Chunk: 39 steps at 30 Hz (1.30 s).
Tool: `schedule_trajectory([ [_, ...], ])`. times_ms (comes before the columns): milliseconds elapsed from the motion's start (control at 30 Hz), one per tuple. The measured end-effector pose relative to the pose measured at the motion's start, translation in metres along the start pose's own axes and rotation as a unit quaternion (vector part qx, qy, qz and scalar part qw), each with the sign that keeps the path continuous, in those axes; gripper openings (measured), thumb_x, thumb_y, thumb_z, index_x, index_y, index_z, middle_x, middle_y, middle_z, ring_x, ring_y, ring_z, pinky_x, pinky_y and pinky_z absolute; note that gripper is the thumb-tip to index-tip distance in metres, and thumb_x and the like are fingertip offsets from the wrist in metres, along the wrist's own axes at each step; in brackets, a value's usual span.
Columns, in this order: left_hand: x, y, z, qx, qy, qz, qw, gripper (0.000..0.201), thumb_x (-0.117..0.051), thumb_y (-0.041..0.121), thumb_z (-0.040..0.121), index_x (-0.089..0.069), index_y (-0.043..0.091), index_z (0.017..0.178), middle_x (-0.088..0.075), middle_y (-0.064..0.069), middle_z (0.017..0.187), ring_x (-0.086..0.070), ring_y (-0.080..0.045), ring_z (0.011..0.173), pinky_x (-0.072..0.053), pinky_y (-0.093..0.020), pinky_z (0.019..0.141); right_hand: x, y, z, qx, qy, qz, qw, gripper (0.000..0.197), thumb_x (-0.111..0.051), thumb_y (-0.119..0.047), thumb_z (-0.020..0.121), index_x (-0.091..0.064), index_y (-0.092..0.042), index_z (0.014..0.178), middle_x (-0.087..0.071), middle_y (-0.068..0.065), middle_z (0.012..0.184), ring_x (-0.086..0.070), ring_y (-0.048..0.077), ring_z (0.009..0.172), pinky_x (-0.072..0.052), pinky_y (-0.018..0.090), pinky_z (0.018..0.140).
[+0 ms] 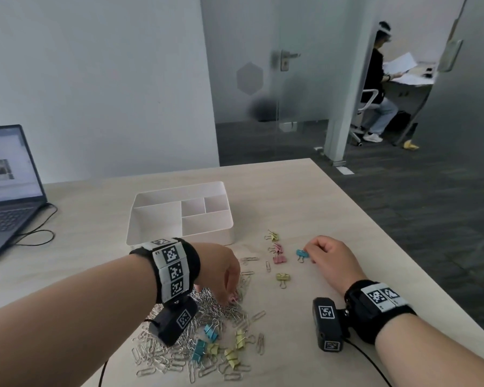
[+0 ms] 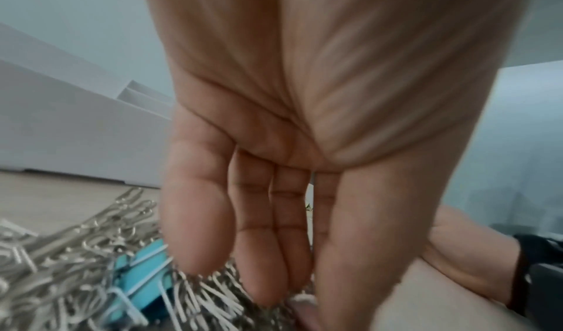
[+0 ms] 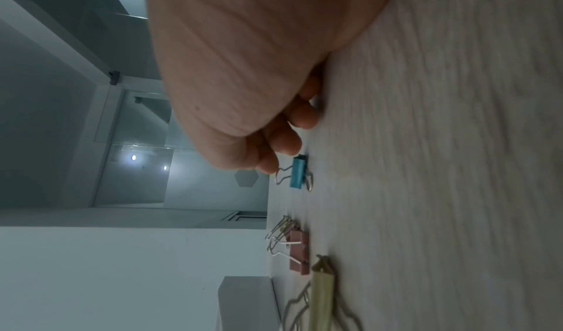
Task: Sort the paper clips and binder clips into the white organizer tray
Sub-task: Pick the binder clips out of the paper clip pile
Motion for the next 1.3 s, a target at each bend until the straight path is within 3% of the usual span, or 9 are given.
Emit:
schedule_trajectory([
  [233, 0.020, 0.004, 0.008, 0.005, 0.102, -0.025, 0.994, 0.005, -0.073, 0.026, 0.084, -0.077, 0.026, 0.087, -0.076, 0.010, 0.088, -0.068, -0.008, 0.054, -0.058, -0.023, 0.058, 0.001, 0.001, 0.001, 0.000, 0.001, 0.006, 1.000, 0.026, -0.060, -0.025, 0.091, -0.064, -0.030, 0.065, -0.060, -0.008, 0.061, -0.053, 0.012, 0.061, -0.045, 0.032, 0.064],
  [333, 0.025, 0.006, 0.015, 0.001, 0.125, -0.071, 0.990, 0.010, -0.070, 0.019, 0.084, -0.077, 0.025, 0.087, -0.076, 0.008, 0.083, -0.070, -0.010, 0.061, -0.060, -0.024, 0.058, 0.001, 0.001, 0.000, 0.000, 0.003, 0.008, 1.000, 0.025, -0.060, -0.025, 0.091, -0.064, -0.029, 0.066, -0.060, -0.007, 0.061, -0.054, 0.011, 0.061, -0.046, 0.032, 0.064],
  [433, 0.024, 0.009, 0.022, -0.011, 0.111, -0.112, 0.987, 0.015, -0.072, 0.020, 0.084, -0.075, 0.030, 0.095, -0.077, 0.007, 0.079, -0.073, -0.013, 0.071, -0.063, -0.030, 0.066, 0.001, 0.002, 0.001, 0.000, 0.004, 0.013, 1.000, 0.024, -0.060, -0.025, 0.090, -0.065, -0.027, 0.067, -0.060, -0.005, 0.062, -0.054, 0.011, 0.062, -0.046, 0.033, 0.064],
  [600, 0.028, 0.017, 0.030, -0.031, 0.121, -0.185, 0.975, 0.022, -0.065, 0.015, 0.090, -0.075, 0.028, 0.105, -0.072, 0.009, 0.074, -0.067, 0.000, 0.055, -0.057, -0.022, 0.061, 0.001, 0.003, 0.002, -0.003, 0.002, 0.018, 1.000, 0.023, -0.059, -0.025, 0.090, -0.064, -0.026, 0.067, -0.057, -0.010, 0.058, -0.050, 0.010, 0.058, -0.043, 0.032, 0.061],
  [700, 0.027, 0.020, 0.039, -0.030, 0.121, -0.222, 0.967, 0.023, -0.060, 0.011, 0.091, -0.077, 0.027, 0.092, -0.076, -0.006, 0.091, -0.068, -0.007, 0.070, -0.061, -0.027, 0.062, 0.001, 0.005, 0.002, -0.005, 0.005, 0.018, 1.000, 0.022, -0.059, -0.025, 0.089, -0.065, -0.025, 0.068, -0.059, -0.011, 0.059, -0.050, 0.010, 0.058, -0.043, 0.031, 0.061],
  [800, 0.022, 0.019, 0.048, -0.014, 0.101, -0.270, 0.958, 0.022, -0.056, 0.007, 0.093, -0.076, 0.017, 0.091, -0.075, -0.014, 0.104, -0.067, -0.009, 0.076, -0.063, -0.033, 0.068, 0.001, 0.005, 0.003, -0.006, 0.007, 0.016, 1.000, 0.022, -0.060, -0.026, 0.089, -0.065, -0.024, 0.069, -0.059, -0.011, 0.060, -0.051, 0.010, 0.059, -0.044, 0.032, 0.062],
  [1000, 0.013, 0.014, 0.055, -0.019, 0.102, -0.449, 0.888, 0.031, -0.049, -0.004, 0.096, -0.073, 0.015, 0.099, -0.067, -0.007, 0.085, -0.067, -0.010, 0.071, -0.062, -0.032, 0.064, 0.001, 0.005, 0.004, -0.002, 0.011, 0.010, 1.000, 0.021, -0.059, -0.027, 0.089, -0.067, -0.024, 0.070, -0.063, -0.006, 0.064, -0.055, 0.012, 0.062, -0.050, 0.037, 0.065],
  [1167, 0.004, 0.017, 0.057, -0.003, 0.100, -0.539, 0.836, 0.027, -0.048, -0.006, 0.097, -0.069, 0.009, 0.095, -0.067, -0.006, 0.083, -0.067, -0.012, 0.067, -0.055, -0.026, 0.052, 0.001, 0.006, 0.005, -0.003, 0.013, 0.010, 1.000, 0.020, -0.058, -0.027, 0.088, -0.066, -0.024, 0.070, -0.062, -0.005, 0.064, -0.053, 0.011, 0.061, -0.049, 0.037, 0.065],
  [1300, -0.002, 0.025, 0.056, -0.004, 0.086, -0.640, 0.764, 0.025, -0.047, -0.010, 0.095, -0.061, 0.010, 0.092, -0.068, -0.012, 0.089, -0.065, -0.014, 0.058, -0.043, -0.019, 0.044, 0.000, 0.007, 0.005, -0.001, 0.010, 0.014, 1.000, 0.021, -0.058, -0.027, 0.088, -0.065, -0.024, 0.069, -0.059, -0.007, 0.061, -0.049, 0.010, 0.058, -0.044, 0.033, 0.061],
])
Point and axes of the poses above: each hand's wrist, its own z-axis towards the middle knuckle, its own x-axis out of the back of the hand, y = z × x, the point moved 3 cm from there along z, towards the middle knuckle
